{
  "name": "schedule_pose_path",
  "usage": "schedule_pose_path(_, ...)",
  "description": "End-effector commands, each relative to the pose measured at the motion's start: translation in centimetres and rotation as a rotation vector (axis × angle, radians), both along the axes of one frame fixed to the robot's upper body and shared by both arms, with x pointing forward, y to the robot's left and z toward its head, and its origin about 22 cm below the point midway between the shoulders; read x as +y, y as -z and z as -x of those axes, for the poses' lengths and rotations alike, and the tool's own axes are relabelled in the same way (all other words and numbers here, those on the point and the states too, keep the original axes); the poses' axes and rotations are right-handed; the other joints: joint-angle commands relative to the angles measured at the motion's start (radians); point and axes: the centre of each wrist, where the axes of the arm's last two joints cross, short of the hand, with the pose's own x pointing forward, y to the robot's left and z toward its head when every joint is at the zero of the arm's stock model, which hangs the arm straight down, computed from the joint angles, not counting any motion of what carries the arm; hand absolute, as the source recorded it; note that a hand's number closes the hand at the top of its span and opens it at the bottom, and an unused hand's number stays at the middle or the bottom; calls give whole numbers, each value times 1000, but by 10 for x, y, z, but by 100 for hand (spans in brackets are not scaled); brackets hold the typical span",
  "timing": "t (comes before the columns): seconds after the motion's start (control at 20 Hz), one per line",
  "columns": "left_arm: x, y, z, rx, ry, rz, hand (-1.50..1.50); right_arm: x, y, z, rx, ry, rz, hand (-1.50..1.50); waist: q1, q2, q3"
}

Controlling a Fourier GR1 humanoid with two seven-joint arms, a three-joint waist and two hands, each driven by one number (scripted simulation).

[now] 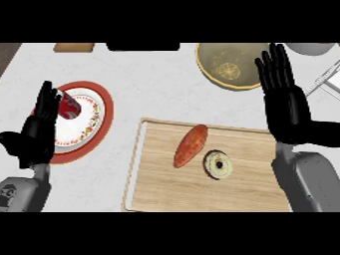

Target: Pick the cupcake from the tray and place it in the tiered shelf

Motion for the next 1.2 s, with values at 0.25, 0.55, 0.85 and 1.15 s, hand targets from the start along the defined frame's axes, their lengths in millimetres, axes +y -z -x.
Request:
schedule_pose_path(0.25,23,59,42,474,-22,127,0,-113,-26,26,25,196,412,150,-76,-16,-27)
schedule_pose_path(0.55,16,57,41,554,74,199,0,-146,53,81,420,307,471,-150,-36,-10,-24)
schedule_pose_path(0.85,18,43,29,552,71,187,0,-148,6,104,348,51,596,-150,-40,-12,-26)
schedule_pose_path(1.15,11,50,41,544,72,193,0,-116,-46,130,397,-102,678,-150,-35,-13,-26)
